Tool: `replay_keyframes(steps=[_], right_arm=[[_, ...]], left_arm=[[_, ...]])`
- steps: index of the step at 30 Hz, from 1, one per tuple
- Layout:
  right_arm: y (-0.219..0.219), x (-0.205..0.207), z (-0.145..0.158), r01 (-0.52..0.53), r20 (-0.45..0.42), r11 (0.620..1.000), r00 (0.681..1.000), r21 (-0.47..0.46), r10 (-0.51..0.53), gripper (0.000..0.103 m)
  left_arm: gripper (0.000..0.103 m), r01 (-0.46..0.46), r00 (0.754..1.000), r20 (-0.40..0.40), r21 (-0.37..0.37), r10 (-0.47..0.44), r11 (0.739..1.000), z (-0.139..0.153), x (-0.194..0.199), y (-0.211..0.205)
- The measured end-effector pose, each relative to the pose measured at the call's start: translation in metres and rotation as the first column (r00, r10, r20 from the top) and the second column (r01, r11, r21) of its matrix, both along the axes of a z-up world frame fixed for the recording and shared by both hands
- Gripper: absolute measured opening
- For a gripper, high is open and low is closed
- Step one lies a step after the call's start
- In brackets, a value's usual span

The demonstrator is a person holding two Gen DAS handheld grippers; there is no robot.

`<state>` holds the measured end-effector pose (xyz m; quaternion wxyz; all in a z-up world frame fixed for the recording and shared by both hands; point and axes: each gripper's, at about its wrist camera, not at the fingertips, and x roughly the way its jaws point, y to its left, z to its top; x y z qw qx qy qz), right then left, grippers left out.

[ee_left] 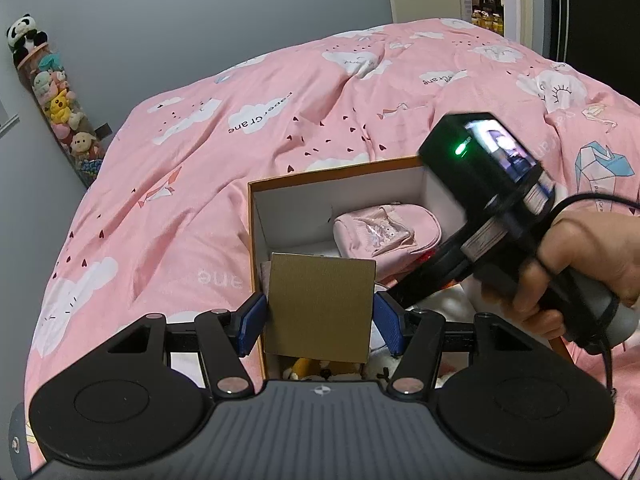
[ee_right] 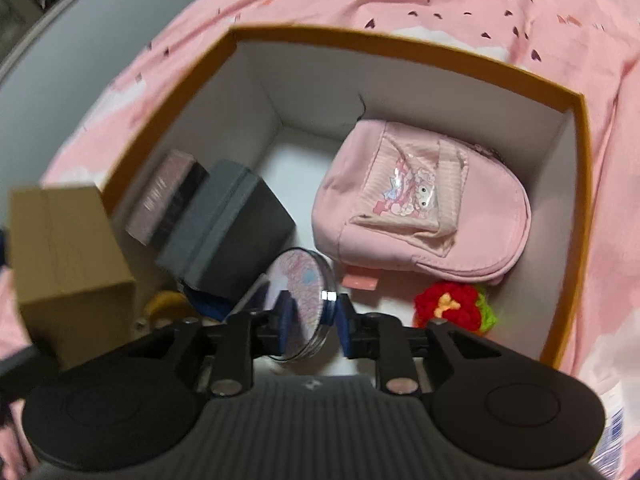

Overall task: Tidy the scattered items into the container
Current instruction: 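Lower the tan cube and compact mirror into the storage box, open both grippers, then move both grippers out of the box toward the pompom and lotion tube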

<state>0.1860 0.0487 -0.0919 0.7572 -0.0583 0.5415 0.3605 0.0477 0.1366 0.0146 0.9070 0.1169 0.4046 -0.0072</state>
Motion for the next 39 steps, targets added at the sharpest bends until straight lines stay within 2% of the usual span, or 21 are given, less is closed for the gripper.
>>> replay_keyframes(steps=[3, 10, 13, 16, 23, 27, 31, 35, 39], right_arm=[[-0.004, -0.004, 0.007, -0.001, 0.053, 1.0, 0.999, -0.001, 0.001, 0.032], [-0.041, -0.001, 0.044, 0.043, 0.109, 0.988, 0.992, 0.148, -0.06, 0.036], [-0.065, -0.005, 0.06, 0.089, 0.154, 0.971, 0.98, 0.221, -0.125, 0.036], [-0.089, -0.006, 0.075, 0.155, 0.211, 0.95, 0.954, 0.27, -0.215, 0.036], [-0.141, -0.005, 0.084, 0.279, 0.211, 0.894, 0.907, 0.351, -0.365, 0.036], [-0.154, -0.004, 0.078, 0.305, 0.19, 0.88, 0.901, 0.363, -0.39, 0.037], [-0.16, -0.006, 0.076, 0.307, 0.188, 0.877, 0.9, 0.369, -0.394, 0.037], [-0.165, -0.007, 0.074, 0.314, 0.189, 0.873, 0.895, 0.373, -0.403, 0.037], [-0.168, -0.006, 0.072, 0.317, 0.182, 0.87, 0.896, 0.377, -0.405, 0.037]], left_arm=[[0.068, 0.014, 1.0, -0.004, 0.014, -0.014, 1.0, 0.002, -0.001, -0.003], [0.068, 0.068, 0.998, -0.019, 0.037, -0.067, 0.997, 0.002, 0.005, -0.014], [0.068, 0.1, 0.994, -0.039, -0.006, -0.1, 0.995, 0.003, 0.015, -0.018], [0.068, 0.116, 0.988, -0.094, -0.049, -0.12, 0.992, -0.001, 0.033, -0.022], [0.068, 0.147, 0.952, -0.262, -0.066, -0.159, 0.987, -0.022, 0.078, -0.034], [0.068, 0.134, 0.924, -0.353, -0.063, -0.148, 0.989, -0.038, 0.097, -0.042], [0.068, 0.073, 0.9, -0.426, -0.074, -0.097, 0.995, -0.052, 0.113, -0.039], [0.068, 0.024, 0.879, -0.47, -0.116, -0.076, 0.993, -0.06, 0.122, -0.034], [0.068, 0.007, 0.873, -0.486, -0.064, -0.038, 0.998, -0.068, 0.124, -0.035]])
